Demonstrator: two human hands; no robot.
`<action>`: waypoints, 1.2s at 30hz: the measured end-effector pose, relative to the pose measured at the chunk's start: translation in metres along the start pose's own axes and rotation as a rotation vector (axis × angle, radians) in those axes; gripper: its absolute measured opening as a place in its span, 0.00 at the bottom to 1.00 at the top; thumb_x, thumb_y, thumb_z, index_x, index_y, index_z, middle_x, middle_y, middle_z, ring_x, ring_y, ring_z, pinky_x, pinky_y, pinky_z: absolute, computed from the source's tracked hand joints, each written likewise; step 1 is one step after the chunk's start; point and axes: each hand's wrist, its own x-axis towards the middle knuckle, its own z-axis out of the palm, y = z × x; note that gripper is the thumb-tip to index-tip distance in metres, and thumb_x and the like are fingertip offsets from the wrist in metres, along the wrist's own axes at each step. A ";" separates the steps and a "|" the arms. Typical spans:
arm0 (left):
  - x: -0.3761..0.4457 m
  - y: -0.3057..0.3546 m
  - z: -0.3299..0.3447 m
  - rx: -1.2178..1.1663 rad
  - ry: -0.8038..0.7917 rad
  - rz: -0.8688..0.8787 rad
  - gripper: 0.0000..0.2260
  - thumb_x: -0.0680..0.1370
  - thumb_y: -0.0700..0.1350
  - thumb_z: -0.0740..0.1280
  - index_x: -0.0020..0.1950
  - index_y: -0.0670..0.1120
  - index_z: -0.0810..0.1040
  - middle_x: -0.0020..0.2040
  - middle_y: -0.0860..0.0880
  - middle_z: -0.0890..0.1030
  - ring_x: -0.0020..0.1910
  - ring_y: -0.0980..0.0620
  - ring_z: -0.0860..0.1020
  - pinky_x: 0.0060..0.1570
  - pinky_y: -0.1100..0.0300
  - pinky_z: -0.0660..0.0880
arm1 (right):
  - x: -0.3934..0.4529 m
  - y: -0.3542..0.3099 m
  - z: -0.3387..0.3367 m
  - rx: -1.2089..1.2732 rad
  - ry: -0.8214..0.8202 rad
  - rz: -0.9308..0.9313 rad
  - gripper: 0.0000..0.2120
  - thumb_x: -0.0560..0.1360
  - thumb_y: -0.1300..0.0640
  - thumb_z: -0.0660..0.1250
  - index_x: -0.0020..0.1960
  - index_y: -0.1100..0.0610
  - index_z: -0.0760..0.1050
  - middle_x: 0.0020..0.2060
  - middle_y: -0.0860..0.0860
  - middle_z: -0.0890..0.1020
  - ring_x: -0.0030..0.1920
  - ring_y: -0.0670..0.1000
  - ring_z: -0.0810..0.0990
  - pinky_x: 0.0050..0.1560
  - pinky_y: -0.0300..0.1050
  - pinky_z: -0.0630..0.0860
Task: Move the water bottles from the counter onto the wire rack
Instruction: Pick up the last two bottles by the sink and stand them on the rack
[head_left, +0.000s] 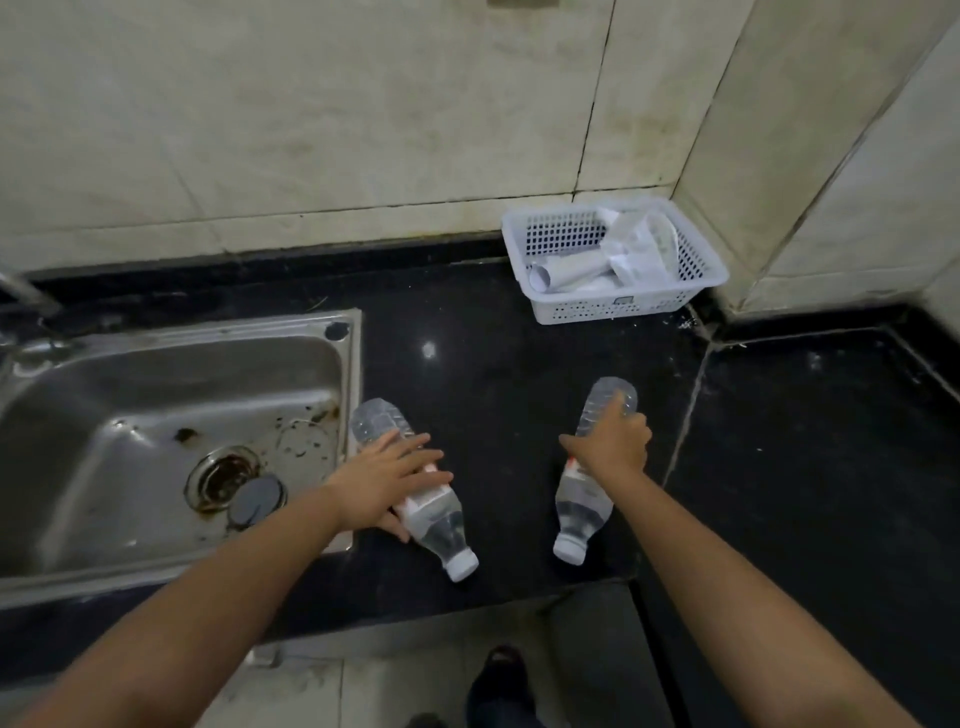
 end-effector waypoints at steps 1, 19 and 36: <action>0.007 -0.007 0.003 0.055 0.052 0.019 0.32 0.70 0.70 0.50 0.64 0.51 0.69 0.56 0.47 0.82 0.60 0.44 0.78 0.56 0.46 0.75 | 0.007 -0.001 -0.001 -0.014 -0.029 -0.009 0.47 0.68 0.51 0.73 0.75 0.56 0.45 0.68 0.63 0.60 0.67 0.62 0.62 0.65 0.56 0.67; 0.100 0.014 -0.049 -0.299 0.122 -0.470 0.31 0.76 0.62 0.56 0.72 0.46 0.57 0.67 0.42 0.69 0.65 0.42 0.68 0.62 0.46 0.67 | 0.028 0.027 -0.060 -0.826 -0.608 -0.563 0.25 0.75 0.64 0.61 0.69 0.49 0.64 0.72 0.46 0.63 0.76 0.53 0.47 0.73 0.63 0.48; 0.100 0.014 -0.034 -0.364 0.150 -0.337 0.35 0.75 0.57 0.62 0.75 0.55 0.45 0.64 0.41 0.67 0.61 0.45 0.71 0.58 0.51 0.72 | 0.025 0.016 -0.020 -0.115 -0.034 0.179 0.37 0.69 0.55 0.70 0.71 0.47 0.53 0.64 0.60 0.65 0.64 0.62 0.69 0.60 0.55 0.71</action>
